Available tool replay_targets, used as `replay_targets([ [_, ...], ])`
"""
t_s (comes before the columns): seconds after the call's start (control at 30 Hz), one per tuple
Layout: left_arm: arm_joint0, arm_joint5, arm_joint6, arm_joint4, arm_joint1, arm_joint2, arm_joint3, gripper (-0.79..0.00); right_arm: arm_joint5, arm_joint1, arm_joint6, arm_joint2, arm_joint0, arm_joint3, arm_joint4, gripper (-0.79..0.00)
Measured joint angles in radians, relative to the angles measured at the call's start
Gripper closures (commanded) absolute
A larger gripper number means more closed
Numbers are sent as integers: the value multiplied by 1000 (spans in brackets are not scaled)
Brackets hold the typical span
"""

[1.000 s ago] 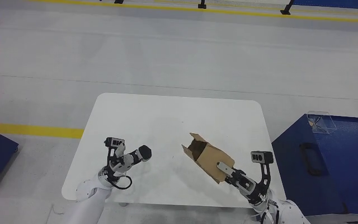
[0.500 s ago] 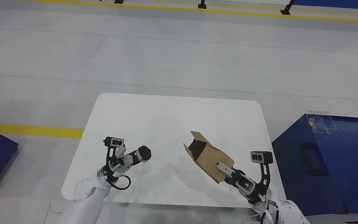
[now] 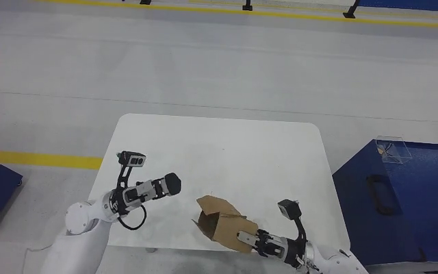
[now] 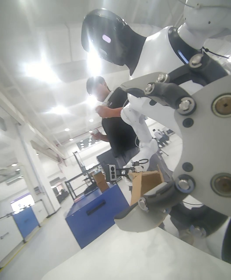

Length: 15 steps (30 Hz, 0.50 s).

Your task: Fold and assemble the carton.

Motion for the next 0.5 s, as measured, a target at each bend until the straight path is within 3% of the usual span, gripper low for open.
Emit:
replay_targets([
  [0.3,-172,132,-135,100,-12,156,84,-785,-3,10,75,-24,16,-32,-121,0],
  [0.5,-227,176,-179,142,-23,253,135,-785,1,15,70,-26,18,-61,-119,0],
])
